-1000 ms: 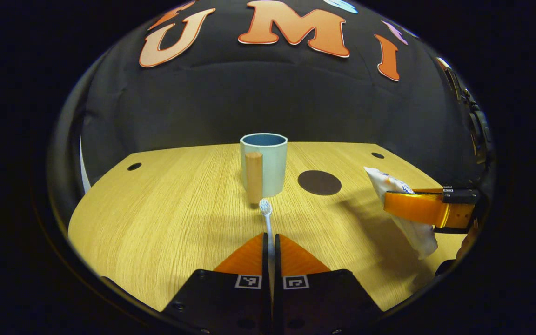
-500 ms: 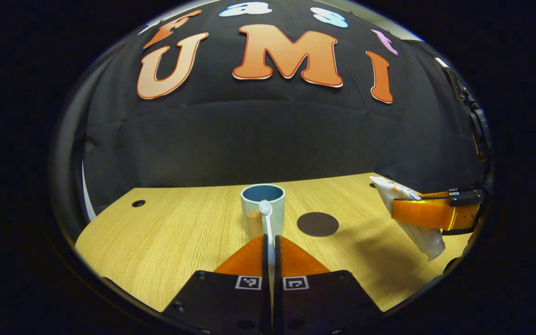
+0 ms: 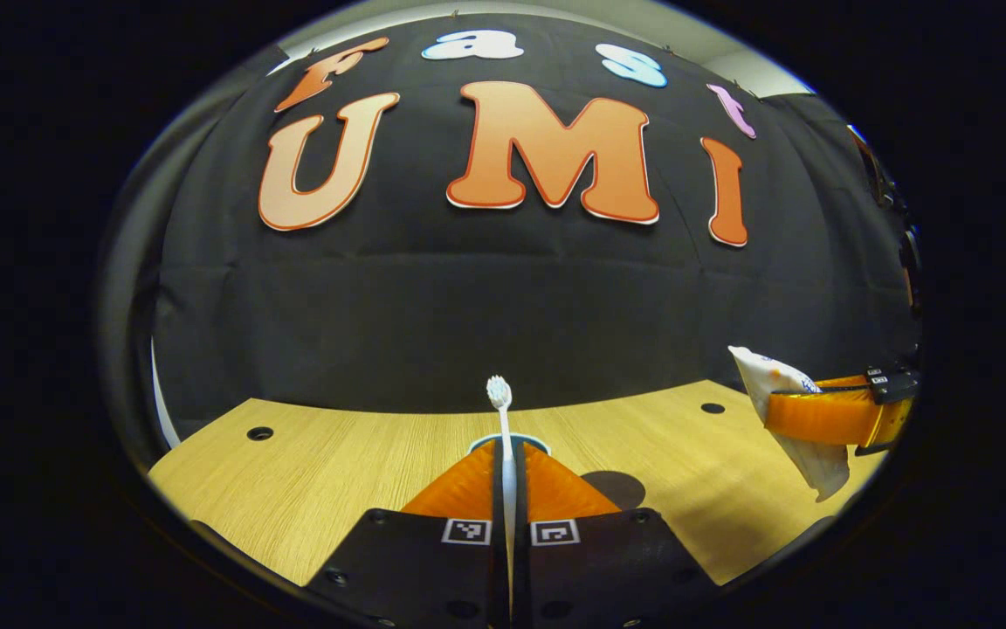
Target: Put the toothbrush and toothpaste on the desktop into the cup, then pick up the cup and place it on the coaster on the desktop.
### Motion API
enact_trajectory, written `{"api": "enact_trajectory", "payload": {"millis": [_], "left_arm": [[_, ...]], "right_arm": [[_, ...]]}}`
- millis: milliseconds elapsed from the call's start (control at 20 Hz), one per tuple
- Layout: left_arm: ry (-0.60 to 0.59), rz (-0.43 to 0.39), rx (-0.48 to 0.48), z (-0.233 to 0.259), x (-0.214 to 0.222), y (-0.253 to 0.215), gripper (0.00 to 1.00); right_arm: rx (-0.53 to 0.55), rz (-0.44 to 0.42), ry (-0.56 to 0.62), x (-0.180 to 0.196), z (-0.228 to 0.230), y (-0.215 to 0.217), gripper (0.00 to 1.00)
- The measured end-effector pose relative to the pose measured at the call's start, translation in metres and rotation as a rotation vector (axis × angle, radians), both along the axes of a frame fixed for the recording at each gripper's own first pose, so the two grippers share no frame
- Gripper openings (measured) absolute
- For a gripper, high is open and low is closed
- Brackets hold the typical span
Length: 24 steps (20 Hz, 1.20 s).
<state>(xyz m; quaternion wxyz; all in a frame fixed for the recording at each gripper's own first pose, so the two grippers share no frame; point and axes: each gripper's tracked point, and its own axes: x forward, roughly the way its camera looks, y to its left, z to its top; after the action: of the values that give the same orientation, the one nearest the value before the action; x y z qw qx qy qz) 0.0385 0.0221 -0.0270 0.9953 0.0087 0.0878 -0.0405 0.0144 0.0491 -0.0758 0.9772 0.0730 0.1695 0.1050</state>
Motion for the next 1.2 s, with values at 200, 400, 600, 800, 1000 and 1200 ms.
{"api": "enact_trajectory", "payload": {"millis": [200, 400, 600, 800, 1000, 1200], "left_arm": [[-0.049, 0.003, -0.026, 0.016, 0.031, 0.005, 0.02], [-0.104, 0.004, -0.037, 0.029, 0.059, 0.01, 0.02], [-0.146, -0.009, -0.046, 0.036, 0.087, 0.014, 0.02], [-0.168, -0.039, -0.06, 0.041, 0.111, 0.012, 0.02], [-0.178, -0.071, -0.069, 0.041, 0.131, 0.008, 0.02], [-0.166, -0.089, -0.056, 0.029, 0.146, 0.009, 0.02]], "right_arm": [[0.013, -0.002, -0.049, 0.017, 0.016, 0.0, 0.12], [0.009, 0.0, -0.085, 0.034, 0.022, -0.004, 0.12], [0.021, -0.007, -0.089, 0.048, 0.02, -0.006, 0.12], [0.036, -0.013, -0.091, 0.062, 0.024, -0.007, 0.12], [0.061, -0.007, -0.133, 0.075, 0.039, -0.003, 0.12], [0.032, -0.013, -0.15, 0.083, 0.04, -0.008, 0.12]]}}
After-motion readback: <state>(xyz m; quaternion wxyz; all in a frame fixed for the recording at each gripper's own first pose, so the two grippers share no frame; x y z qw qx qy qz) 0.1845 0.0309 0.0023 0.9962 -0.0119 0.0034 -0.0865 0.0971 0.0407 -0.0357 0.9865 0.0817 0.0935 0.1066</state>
